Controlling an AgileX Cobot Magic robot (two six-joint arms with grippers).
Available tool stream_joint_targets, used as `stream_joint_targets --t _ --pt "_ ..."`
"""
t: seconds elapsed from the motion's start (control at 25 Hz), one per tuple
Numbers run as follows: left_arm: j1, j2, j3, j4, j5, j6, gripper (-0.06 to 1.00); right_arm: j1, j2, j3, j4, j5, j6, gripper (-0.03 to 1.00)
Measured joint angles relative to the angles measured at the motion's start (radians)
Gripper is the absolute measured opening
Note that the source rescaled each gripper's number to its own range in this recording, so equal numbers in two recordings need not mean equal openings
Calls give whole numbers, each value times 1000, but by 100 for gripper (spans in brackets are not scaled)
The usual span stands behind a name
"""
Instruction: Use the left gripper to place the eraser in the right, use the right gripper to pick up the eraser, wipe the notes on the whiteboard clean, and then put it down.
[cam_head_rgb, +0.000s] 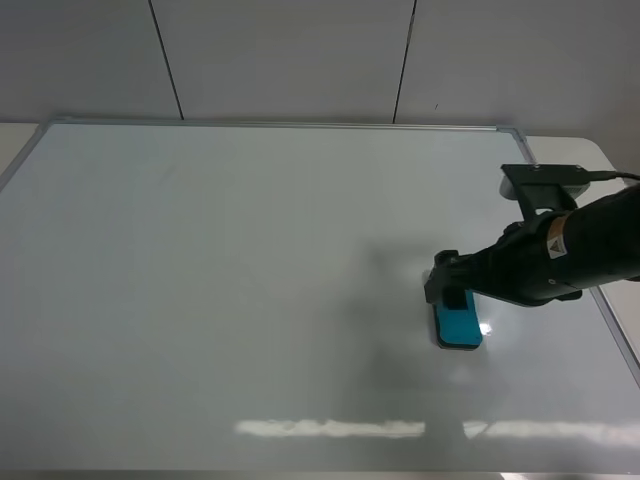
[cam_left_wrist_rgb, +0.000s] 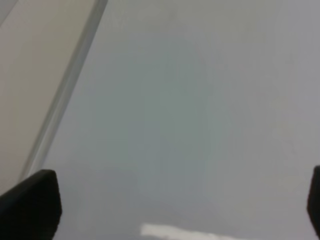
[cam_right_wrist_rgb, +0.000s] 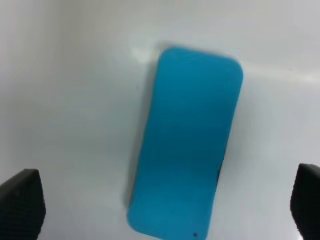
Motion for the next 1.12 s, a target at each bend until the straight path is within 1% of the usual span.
stream_joint_targets --t 0.04,0.16,0.48,0.56,0.6,0.64,0.8,0.84,1.0,1.04,1.12 --pt "0 0 0 0 0 0 100 0 -100 0 7 11 0 97" --pt "0 0 0 0 0 0 100 0 -278 0 3 12 -6 97" --pt "0 0 0 0 0 0 100 0 -744 0 -135 16 -45 97" --pt "0 0 0 0 0 0 100 0 -827 0 -160 34 -50 97" --pt "0 0 0 0 0 0 100 0 -827 0 -160 34 -50 97" --pt "0 0 0 0 0 0 100 0 -892 0 -166 74 -51 97" --pt "0 0 0 0 0 0 100 0 -978 0 -166 229 -52 97" --pt "0 0 0 0 0 0 100 0 -978 0 -166 229 -52 97" --pt "0 0 0 0 0 0 100 3 -1019 0 -166 386 -71 97" --pt "0 0 0 0 0 0 100 7 -1036 0 -166 440 -80 97" --pt "0 0 0 0 0 0 100 -15 -1059 0 -165 473 -96 97"
